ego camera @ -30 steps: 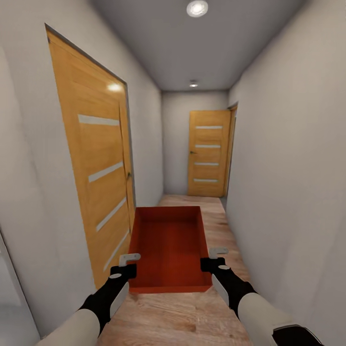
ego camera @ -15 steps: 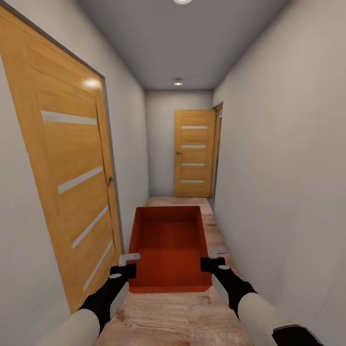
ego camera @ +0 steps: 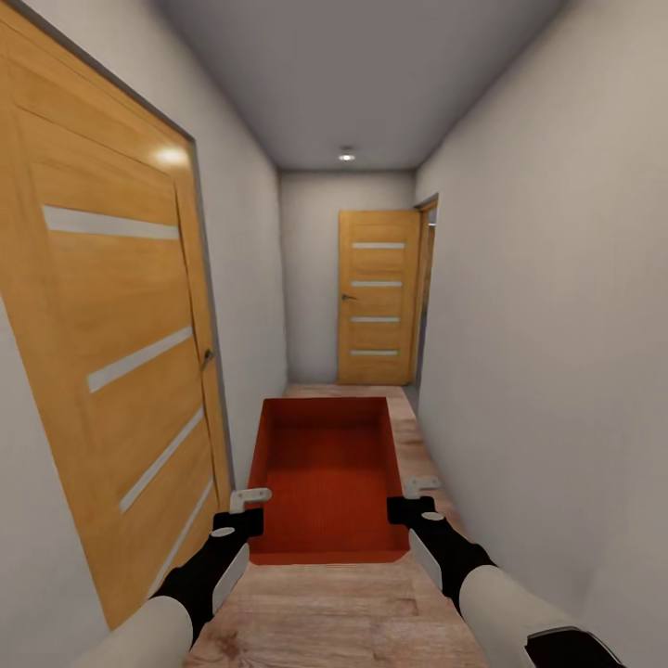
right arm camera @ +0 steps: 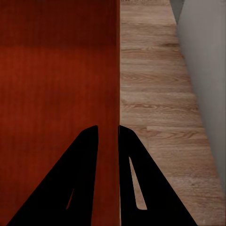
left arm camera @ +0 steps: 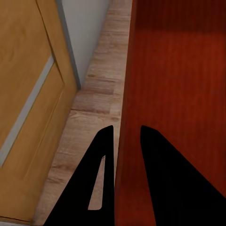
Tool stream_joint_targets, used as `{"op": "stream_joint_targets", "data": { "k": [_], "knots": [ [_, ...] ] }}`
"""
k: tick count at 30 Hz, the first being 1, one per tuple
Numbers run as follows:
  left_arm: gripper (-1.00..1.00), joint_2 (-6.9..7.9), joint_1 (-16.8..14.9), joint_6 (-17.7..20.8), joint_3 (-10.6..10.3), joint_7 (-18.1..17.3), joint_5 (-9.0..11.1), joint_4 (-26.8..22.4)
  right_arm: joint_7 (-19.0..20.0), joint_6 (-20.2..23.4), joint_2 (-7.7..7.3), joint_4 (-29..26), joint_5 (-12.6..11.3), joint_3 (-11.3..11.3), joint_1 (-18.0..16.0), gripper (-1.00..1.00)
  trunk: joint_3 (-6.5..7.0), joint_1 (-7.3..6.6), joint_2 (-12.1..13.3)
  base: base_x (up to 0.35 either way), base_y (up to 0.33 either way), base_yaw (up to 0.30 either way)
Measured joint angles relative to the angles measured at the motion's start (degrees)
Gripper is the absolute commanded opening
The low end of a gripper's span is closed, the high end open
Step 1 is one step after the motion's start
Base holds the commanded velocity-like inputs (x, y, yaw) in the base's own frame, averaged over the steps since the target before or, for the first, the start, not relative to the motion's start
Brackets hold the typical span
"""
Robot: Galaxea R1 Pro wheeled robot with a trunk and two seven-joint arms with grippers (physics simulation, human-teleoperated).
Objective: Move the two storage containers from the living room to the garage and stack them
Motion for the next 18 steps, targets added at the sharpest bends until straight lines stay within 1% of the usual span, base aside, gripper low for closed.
{"op": "stream_joint_targets", "data": {
  "k": [11, 18],
  "knots": [
    [-1.0, 0.01, 0.01, -0.01, -0.11, 0.06, 0.14, 0.07, -0.01, 0.08, 0.01, 0.0, 0.04, 0.0, 0.01, -1.0, 0.0, 0.0, 0.0, 0.324, 0.083, 0.0],
    [-1.0, -0.03, 0.01, -0.01, 0.0, 0.05, 0.15, 0.16, -0.02, 0.24, -0.01, 0.0, 0.04, 0.06, -0.03, -1.0, 0.0, 0.0, 0.0, 0.325, 0.018, 0.0]
  ]
}}
